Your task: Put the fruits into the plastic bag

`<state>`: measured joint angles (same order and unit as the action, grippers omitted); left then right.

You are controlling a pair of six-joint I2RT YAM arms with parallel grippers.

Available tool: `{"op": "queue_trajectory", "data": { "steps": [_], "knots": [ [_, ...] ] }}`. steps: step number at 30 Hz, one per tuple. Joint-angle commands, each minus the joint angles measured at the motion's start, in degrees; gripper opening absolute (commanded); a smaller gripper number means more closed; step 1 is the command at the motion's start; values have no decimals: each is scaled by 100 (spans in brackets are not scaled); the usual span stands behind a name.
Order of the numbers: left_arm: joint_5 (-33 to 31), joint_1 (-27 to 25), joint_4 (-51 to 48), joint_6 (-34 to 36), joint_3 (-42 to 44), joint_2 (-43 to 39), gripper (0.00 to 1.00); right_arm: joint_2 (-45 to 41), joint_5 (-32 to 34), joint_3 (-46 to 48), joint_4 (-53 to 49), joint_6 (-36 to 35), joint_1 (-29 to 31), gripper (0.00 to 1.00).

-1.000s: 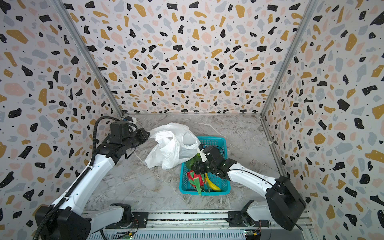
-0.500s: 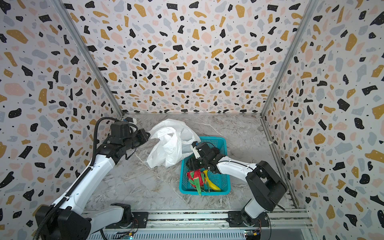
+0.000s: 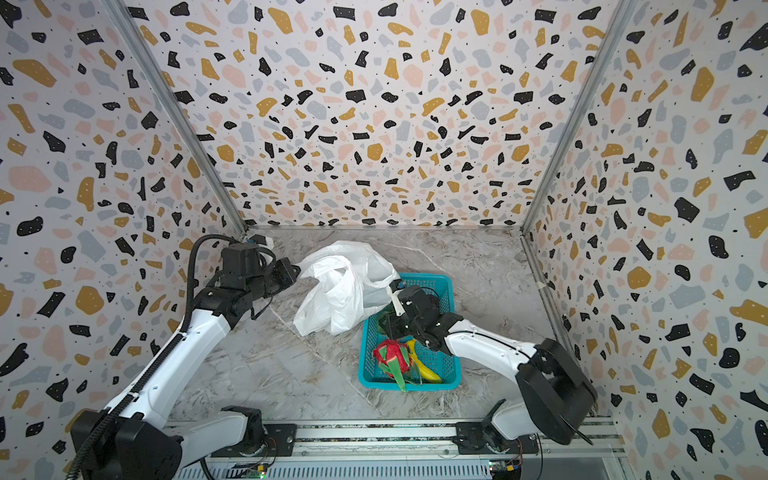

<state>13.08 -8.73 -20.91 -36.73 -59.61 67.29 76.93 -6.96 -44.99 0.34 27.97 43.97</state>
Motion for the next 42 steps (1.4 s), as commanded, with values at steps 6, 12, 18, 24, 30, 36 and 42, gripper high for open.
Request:
{"op": "queue_trajectory", "data": {
  "steps": [6,12,18,24,30,36,42],
  "knots": [
    [77,12,172,-10,106,-136,0,-1831,2120,478,-183,1142,16,29],
    [90,12,192,-18,115,-146,0,-2361,1677,431,656,618,29,30],
    [94,12,218,-18,146,-171,0,-1486,54,-383,1048,14,58,30],
    [81,12,219,-1,211,-250,0,-402,-915,-1169,1167,-296,248,31],
    [105,12,267,-51,312,-308,0,667,-1245,-1861,766,-414,574,32],
    [192,12,330,-184,399,-335,0,1363,-1172,-2078,561,-173,734,35],
    [234,14,394,-251,468,-371,0,1484,-795,-1999,404,-54,736,41]
  ]
}}
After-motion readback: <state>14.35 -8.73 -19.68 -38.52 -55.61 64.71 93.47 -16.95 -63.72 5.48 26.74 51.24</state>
